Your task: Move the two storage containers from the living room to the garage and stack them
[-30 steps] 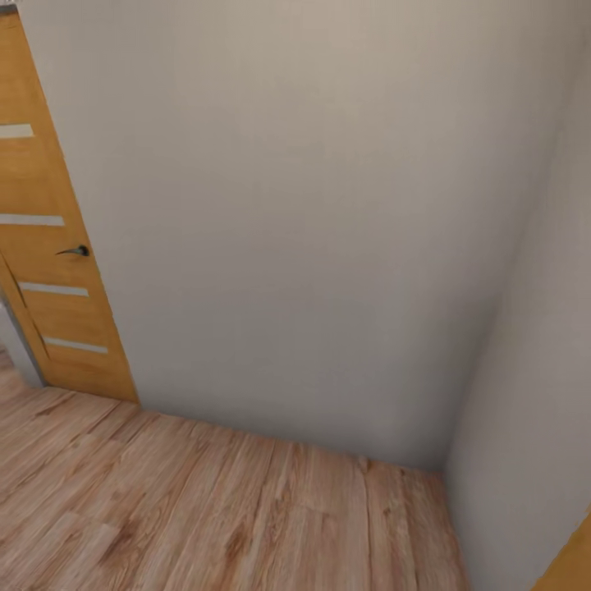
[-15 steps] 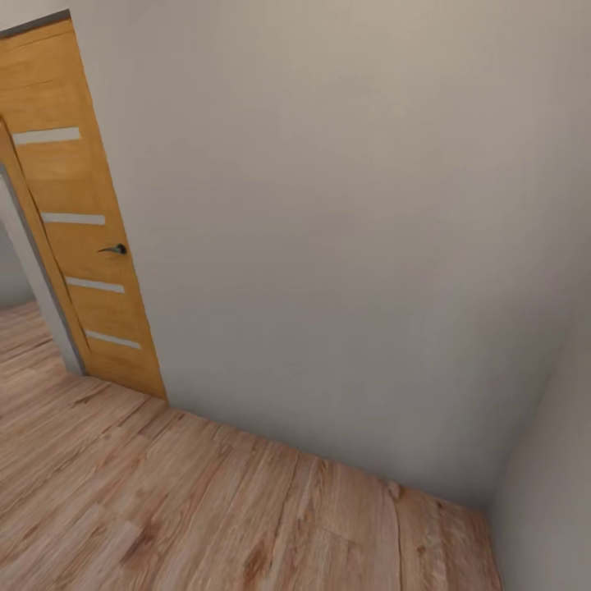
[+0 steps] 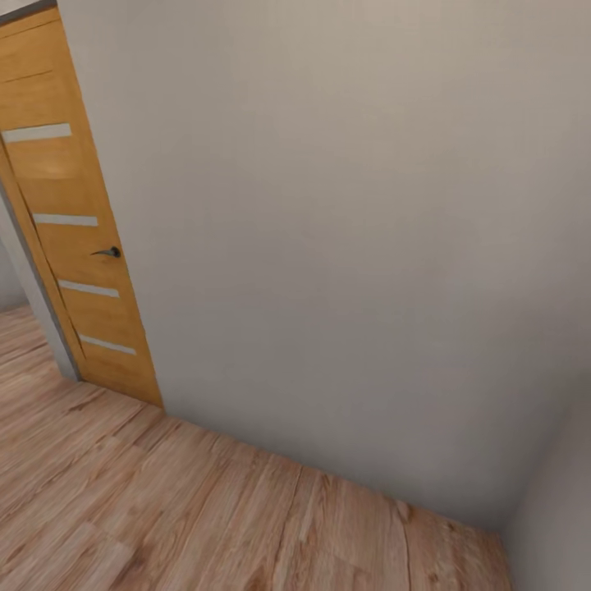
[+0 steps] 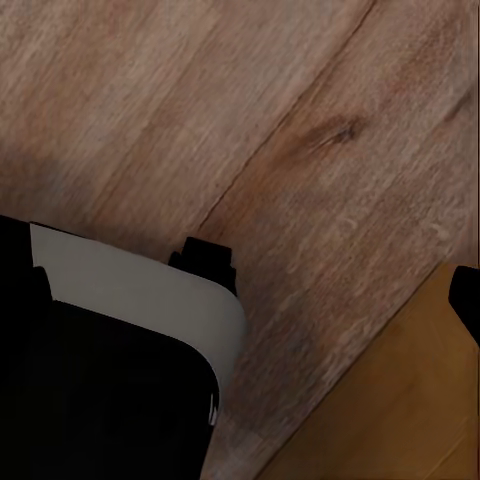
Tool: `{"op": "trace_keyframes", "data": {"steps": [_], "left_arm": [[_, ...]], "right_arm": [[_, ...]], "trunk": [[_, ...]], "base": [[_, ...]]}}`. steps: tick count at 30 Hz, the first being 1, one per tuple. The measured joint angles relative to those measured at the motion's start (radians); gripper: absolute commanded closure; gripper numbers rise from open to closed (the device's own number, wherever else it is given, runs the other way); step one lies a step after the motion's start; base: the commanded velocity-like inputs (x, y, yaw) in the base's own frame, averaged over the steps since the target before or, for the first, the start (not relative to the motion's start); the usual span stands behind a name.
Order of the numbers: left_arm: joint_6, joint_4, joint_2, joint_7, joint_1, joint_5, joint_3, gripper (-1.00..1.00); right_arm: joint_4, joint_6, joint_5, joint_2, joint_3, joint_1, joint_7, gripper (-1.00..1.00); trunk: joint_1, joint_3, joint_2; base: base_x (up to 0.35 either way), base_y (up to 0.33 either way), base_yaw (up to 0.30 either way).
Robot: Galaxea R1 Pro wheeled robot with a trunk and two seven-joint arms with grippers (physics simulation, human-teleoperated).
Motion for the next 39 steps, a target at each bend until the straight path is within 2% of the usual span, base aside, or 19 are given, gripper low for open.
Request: {"op": "trace_keyframes", "data": {"steps": [19, 39], "left_arm": [[0.0, 0.0, 0.0, 0.0, 0.0, 0.0, 0.0, -1.0], [0.0, 0.0, 0.0, 0.0, 0.0, 0.0, 0.001, -1.0]], "right_arm": [[0.0, -0.007, 0.0, 0.0, 0.0, 0.0, -0.006, -1.0], [0.001, -0.005, -0.001, 0.0, 0.0, 0.0, -0.005, -1.0]], "trunk": [[0.0, 0.0, 0.0], [0.0, 0.0, 0.0]], "base": [[0.178, 0.0, 0.25], [0.005, 0.0, 0.269]]}}
